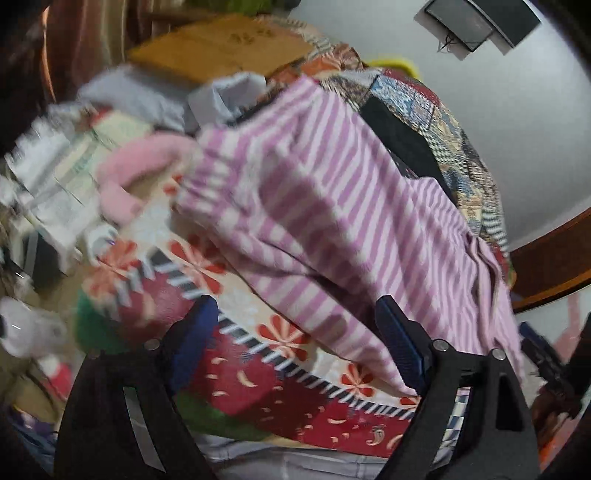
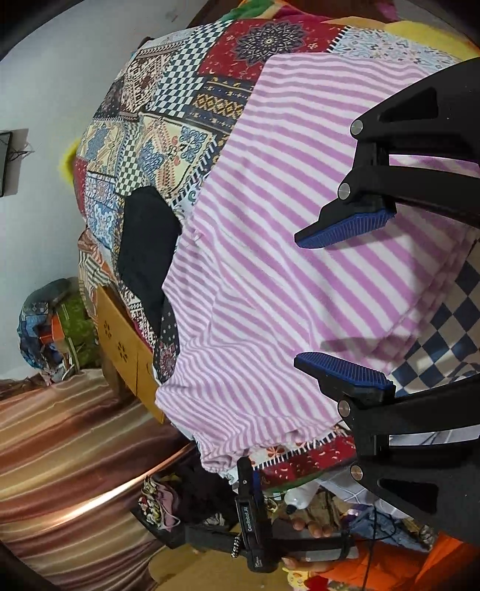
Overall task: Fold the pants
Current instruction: 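Grasp the pants cuff with the left gripper and lift it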
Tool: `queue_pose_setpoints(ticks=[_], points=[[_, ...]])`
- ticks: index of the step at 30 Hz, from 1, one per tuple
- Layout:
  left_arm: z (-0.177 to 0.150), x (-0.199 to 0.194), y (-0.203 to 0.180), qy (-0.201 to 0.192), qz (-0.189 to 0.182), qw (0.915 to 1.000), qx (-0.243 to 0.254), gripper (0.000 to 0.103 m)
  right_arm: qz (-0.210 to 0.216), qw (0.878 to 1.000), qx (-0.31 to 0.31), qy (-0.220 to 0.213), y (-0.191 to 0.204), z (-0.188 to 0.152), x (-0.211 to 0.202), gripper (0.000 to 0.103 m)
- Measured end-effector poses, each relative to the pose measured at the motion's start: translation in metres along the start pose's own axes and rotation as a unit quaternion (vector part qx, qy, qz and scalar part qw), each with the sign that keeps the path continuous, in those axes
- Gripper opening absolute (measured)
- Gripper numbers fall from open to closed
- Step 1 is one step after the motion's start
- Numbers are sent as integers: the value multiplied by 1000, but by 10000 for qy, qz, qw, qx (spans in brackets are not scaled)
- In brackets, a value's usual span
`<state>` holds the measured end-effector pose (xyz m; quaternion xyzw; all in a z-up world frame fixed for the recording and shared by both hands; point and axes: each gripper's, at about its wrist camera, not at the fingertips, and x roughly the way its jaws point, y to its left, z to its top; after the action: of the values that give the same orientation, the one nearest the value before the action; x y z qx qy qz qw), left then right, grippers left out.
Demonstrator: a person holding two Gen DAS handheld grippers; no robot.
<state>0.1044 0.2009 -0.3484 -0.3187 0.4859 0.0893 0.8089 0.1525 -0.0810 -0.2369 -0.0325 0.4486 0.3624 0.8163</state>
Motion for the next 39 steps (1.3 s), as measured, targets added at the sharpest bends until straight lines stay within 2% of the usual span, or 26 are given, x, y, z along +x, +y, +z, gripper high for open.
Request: queue_pose_setpoints(ticks=[4,9,15,19,21,22,23,24,25,26,29,32,35,39], points=[[8,15,-1,69,-385,9990,-222,87,-35,9999,109,30,-7,-3,0,55],[23,25,4,-89,-693,9958,-596,89,-48,9998,198,74,-12,-4,2,55],[41,38,-1,-254,-464,9975,-477,89,-33,9996,245,154,-16,-5,7,55],[50,46,-3,-390,-402,9966,-612,89,-36,9995,242,188,-16,-7,10,55],[53,49,-3,-491,-324,9958,-698,84,-41,9994,263,211,-18,-7,10,55],[54,49,-3,-567,-233,9956,-708,76,-45,9994,278,220,-18,-8,10,55],[54,49,-4,-602,-115,9958,-674,62,-48,9993,295,225,-19,-8,11,55],[53,48,-7,-617,53,9964,-587,54,-50,9993,306,227,-19,-8,11,55],[53,47,-8,-640,207,9967,-460,39,-57,9992,322,230,-20,-8,10,55],[53,47,-7,-646,292,9968,-373,30,-64,9992,322,227,-20,-8,9,55],[54,42,1,-630,252,9973,-292,22,-102,9992,304,231,-21,-7,8,55],[53,28,8,-766,303,9962,-269,18,-138,9992,321,213,-22,-6,7,55],[48,8,13,-960,420,9944,-145,17,-171,9992,326,154,-23,-3,5,55],[37,-5,25,-998,529,9934,-199,17,-177,9993,261,199,-22,-4,9,55]])
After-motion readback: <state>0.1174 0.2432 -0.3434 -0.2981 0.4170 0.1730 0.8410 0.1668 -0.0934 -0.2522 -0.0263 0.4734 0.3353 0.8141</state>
